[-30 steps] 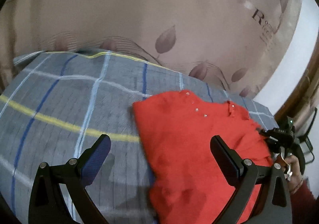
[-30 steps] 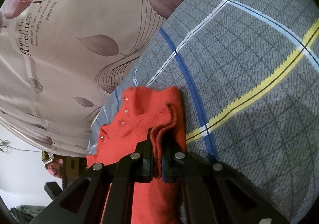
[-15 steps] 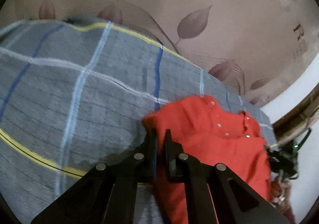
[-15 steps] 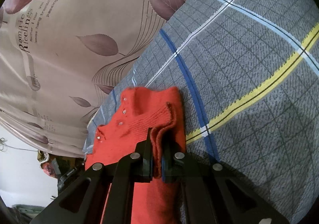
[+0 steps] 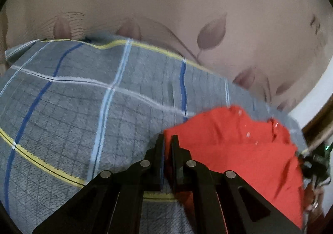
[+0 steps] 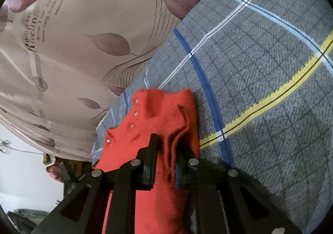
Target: Fold small clothes
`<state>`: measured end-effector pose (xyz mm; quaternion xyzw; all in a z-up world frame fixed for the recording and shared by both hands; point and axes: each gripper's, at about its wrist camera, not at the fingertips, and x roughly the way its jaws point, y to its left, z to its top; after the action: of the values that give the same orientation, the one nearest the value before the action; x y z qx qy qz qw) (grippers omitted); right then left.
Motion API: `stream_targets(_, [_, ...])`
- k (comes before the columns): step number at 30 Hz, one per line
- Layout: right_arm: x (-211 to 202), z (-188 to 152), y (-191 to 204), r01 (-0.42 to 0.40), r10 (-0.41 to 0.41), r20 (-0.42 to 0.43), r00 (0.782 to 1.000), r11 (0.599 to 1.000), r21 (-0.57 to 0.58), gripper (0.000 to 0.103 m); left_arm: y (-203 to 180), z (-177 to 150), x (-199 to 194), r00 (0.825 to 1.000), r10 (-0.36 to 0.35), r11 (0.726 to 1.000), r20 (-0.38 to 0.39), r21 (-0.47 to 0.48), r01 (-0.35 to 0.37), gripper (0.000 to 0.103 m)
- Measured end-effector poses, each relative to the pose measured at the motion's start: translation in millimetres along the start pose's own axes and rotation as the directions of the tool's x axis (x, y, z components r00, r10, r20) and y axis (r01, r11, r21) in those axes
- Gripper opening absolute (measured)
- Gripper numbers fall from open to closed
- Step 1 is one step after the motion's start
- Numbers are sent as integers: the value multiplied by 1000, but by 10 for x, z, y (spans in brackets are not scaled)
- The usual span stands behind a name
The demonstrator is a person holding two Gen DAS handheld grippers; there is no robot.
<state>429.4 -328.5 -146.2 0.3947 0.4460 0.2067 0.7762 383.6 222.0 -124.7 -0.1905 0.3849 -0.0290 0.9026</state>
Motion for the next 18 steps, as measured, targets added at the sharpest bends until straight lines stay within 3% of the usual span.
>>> stream_targets(2, [-14, 33, -60, -48, 48, -16, 999, 998, 40, 14, 22, 13, -39, 999, 44, 999, 15, -9, -44, 6])
stream_targets(4, [-99, 47, -102, -97, 98, -5, 995, 993, 72, 25, 18, 17, -163, 996, 67, 998, 50, -11, -67, 6])
stream_targets(6, [-269, 54, -106, -105, 102, 45, 994, 992, 71, 50, -26, 12, -389, 993, 66, 998, 100, -9, -65, 7])
stream_targets(8, [-488, 47, -126, -94, 85, 113, 990, 993, 74, 64, -64, -30, -589, 993, 34, 999, 112, -14, -33, 10])
stream_targets(12, [-757, -140, -143, -111, 101, 118, 988, 991, 80, 66, -208, -320, -964, 995, -26, 1000, 97, 2, 26, 43])
stream_targets(15, [-864, -550, -5, -121, 121, 16, 992, 993, 0, 67, -379, -685, -1232, 996, -84, 994, 22, 66, 83, 47])
stream_targets(18, [-1015, -1075, 152, -73, 65, -81, 995, 992, -103, 74, -499, -1078, -1514, 993, -114, 987, -40, 108, 118, 57])
